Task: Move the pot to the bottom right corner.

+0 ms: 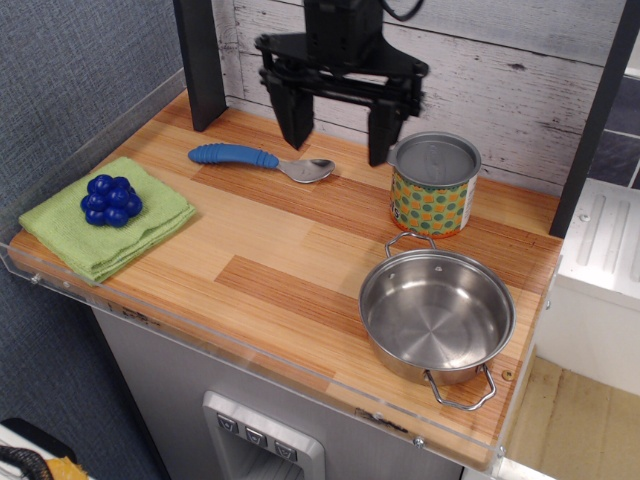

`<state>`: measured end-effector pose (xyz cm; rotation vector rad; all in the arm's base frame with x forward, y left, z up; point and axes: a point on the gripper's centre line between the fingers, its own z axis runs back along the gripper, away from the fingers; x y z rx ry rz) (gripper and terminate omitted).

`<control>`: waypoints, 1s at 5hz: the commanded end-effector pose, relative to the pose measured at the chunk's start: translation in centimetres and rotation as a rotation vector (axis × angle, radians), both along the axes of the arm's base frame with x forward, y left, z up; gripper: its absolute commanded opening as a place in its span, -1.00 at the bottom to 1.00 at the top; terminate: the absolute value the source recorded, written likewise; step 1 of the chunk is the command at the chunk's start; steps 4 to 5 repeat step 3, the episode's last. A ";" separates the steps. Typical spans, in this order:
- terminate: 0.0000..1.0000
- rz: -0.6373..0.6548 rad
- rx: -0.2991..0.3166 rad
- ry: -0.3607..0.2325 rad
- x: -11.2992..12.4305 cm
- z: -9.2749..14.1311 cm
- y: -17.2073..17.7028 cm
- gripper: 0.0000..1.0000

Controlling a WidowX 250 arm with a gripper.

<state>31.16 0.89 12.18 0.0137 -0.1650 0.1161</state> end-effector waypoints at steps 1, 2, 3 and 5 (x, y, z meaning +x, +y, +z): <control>-1.00 0.070 -0.013 -0.060 1.8 1.7 4.7 1.00; -1.00 0.056 -0.031 -0.072 1.9 1.4 6.1 1.00; 1.00 0.056 -0.031 -0.072 1.9 1.4 6.1 1.00; 1.00 0.056 -0.031 -0.072 1.9 1.4 6.1 1.00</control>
